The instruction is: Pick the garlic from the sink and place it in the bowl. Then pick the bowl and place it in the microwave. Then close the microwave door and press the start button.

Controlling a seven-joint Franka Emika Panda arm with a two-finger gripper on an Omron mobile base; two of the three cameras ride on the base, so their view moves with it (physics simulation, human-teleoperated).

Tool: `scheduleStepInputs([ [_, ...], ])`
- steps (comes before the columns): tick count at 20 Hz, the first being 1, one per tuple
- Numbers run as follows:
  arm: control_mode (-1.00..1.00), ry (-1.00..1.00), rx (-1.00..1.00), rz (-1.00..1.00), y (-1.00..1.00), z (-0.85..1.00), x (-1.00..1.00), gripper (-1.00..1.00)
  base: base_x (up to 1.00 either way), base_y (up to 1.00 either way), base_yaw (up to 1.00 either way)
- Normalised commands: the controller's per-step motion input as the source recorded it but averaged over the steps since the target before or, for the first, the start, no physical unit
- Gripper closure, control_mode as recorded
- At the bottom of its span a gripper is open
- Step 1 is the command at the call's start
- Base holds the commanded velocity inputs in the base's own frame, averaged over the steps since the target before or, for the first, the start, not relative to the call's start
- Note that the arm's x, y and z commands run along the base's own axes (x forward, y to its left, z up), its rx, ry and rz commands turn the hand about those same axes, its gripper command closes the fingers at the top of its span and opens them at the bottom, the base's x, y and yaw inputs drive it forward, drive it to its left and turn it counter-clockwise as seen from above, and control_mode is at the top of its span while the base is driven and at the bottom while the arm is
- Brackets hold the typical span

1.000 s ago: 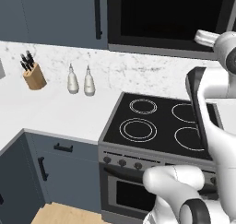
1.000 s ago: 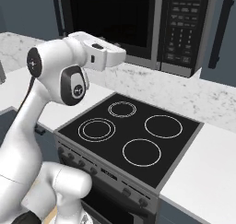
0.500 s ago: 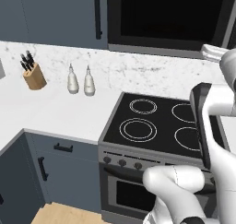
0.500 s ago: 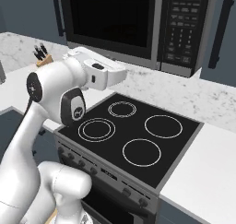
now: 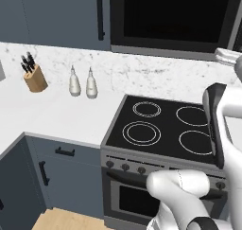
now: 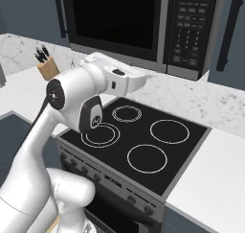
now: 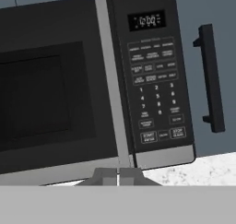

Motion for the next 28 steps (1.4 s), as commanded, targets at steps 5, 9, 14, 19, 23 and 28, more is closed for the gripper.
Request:
scheduleStepInputs([
  [5,-1.00,0.02,0.00,0.00,-0.19,0.00,0.29,1.00,0.00,0.00,0.00],
  [9,-1.00,0.00,0.00,0.00,-0.29,0.00,0.34,1.00,0.00,0.00,0.00],
  [14,-1.00,0.00,0.00,0.01,-0.55,0.00,0.09,1.00,0.00,0.00,0.00],
  [19,-1.00,0.00,0.00,0.04,-0.48,0.00,0.00,1.00,0.00,0.00,0.00],
  [23,-1.00,0.02,0.00,0.02,-0.24,0.00,0.03,1.00,0.00,0.00,0.00],
  [28,-1.00,0.03,0.00,0.02,-0.18,-0.02,0.08,1.00,0.00,0.00,0.00],
])
